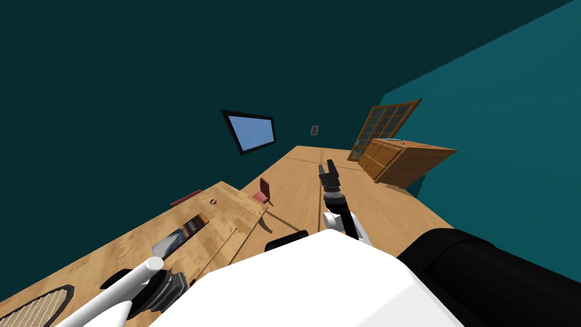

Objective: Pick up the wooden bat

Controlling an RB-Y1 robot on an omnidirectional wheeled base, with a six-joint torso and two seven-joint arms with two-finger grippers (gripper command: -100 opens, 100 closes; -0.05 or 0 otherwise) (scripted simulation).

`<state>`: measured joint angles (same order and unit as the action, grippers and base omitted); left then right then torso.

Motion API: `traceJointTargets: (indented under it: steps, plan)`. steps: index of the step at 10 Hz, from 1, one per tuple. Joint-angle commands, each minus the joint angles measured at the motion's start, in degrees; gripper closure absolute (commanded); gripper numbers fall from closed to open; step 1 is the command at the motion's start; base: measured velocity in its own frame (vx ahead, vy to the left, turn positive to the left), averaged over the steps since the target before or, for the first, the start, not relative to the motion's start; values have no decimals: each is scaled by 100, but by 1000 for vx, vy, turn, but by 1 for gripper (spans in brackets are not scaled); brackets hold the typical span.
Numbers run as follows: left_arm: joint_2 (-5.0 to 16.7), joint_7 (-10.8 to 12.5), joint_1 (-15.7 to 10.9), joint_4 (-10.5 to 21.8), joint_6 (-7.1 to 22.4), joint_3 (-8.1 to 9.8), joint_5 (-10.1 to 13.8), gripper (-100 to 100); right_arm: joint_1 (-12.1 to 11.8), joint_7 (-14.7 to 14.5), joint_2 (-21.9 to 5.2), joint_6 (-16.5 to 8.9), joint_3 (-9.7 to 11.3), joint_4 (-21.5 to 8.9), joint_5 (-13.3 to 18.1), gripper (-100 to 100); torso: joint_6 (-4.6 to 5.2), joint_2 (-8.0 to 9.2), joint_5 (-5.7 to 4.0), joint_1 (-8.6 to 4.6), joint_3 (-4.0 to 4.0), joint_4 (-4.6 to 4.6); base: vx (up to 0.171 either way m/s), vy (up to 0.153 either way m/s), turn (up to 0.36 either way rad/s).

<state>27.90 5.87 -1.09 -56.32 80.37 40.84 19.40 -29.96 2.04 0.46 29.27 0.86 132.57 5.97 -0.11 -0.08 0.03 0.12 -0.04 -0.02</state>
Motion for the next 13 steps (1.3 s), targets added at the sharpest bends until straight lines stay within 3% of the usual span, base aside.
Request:
traceJointTargets:
  steps: [1,2,3,7,8,9,11,12,13]
  plan:
    - [-74,10,-10,119,-202,-68,-24,-100,0,0,0,0,0,0,0,0,0,0,0,0,0,0,10,26,22]
    - [-55,1,8,62,-119,-38,-13,-100,0,0,0,0,0,0,0,0,0,-1,0,1,-1,0,5,11,4]
    - [-62,3,10,68,-147,-43,-14,100,0,0,0,0,0,0,0,0,0,0,-1,-3,0,0,0,0,0]
    - [-63,6,10,68,-141,-41,-12,100,0,0,0,0,0,0,0,0,2,-1,0,0,-1,-1,0,0,0]
    - [-62,5,10,68,-141,-41,-12,0,0,0,0,0,0,0,0,0,2,-1,1,0,-1,-1,0,0,0]
    - [11,4,-1,-29,27,9,1,100,0,0,0,0,0,0,0,0,2,0,1,0,-1,-1,-6,-19,-27]
    - [96,-2,7,-178,255,87,25,100,0,0,0,0,1,0,0,0,3,2,-5,-13,2,1,-9,-28,-24]
    - [47,11,6,-130,149,52,8,100,0,0,1,0,1,0,0,0,3,4,-5,-14,2,1,-5,-11,-3]
    - [54,9,4,-134,170,57,9,0,0,0,0,0,0,0,0,0,2,3,-2,-9,2,0,0,0,0]
